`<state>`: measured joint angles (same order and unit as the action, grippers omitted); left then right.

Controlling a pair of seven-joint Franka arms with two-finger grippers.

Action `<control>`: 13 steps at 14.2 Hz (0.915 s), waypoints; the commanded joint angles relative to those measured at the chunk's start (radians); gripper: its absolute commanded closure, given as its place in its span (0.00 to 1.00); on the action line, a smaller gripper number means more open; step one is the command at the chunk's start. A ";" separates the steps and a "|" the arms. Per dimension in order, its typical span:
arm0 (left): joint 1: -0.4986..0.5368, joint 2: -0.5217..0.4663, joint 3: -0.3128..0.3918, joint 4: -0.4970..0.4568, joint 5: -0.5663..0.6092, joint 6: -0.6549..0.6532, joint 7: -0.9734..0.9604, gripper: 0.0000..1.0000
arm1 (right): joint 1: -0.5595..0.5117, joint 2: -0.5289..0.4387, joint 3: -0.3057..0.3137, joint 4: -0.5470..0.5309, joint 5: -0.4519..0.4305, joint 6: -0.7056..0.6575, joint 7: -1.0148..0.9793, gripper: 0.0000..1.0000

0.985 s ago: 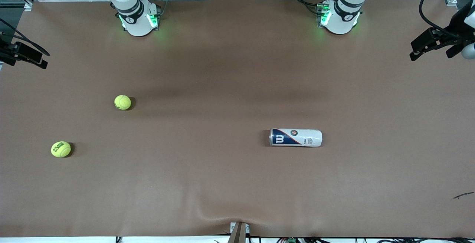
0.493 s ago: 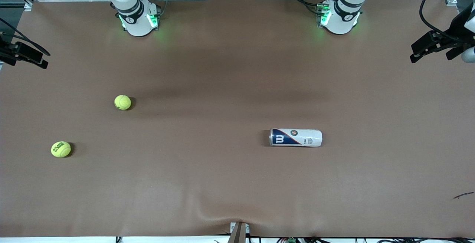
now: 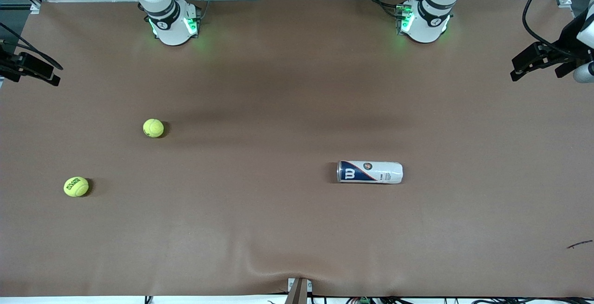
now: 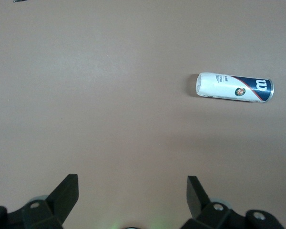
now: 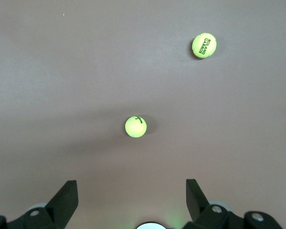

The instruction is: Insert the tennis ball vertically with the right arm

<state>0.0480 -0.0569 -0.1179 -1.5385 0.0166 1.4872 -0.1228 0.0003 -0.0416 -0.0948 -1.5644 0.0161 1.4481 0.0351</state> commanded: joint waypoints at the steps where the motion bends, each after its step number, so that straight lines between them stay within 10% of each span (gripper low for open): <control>1: 0.001 0.002 -0.003 0.020 -0.009 -0.012 0.018 0.00 | -0.008 0.000 0.009 0.003 -0.007 -0.009 0.002 0.00; 13: -0.016 0.121 -0.178 0.000 0.028 0.002 0.017 0.00 | -0.006 0.005 0.009 0.000 -0.007 -0.009 0.002 0.00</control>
<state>0.0341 0.0102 -0.2497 -1.5524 0.0185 1.4871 -0.1167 0.0003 -0.0372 -0.0929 -1.5662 0.0157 1.4464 0.0350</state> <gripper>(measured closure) 0.000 0.000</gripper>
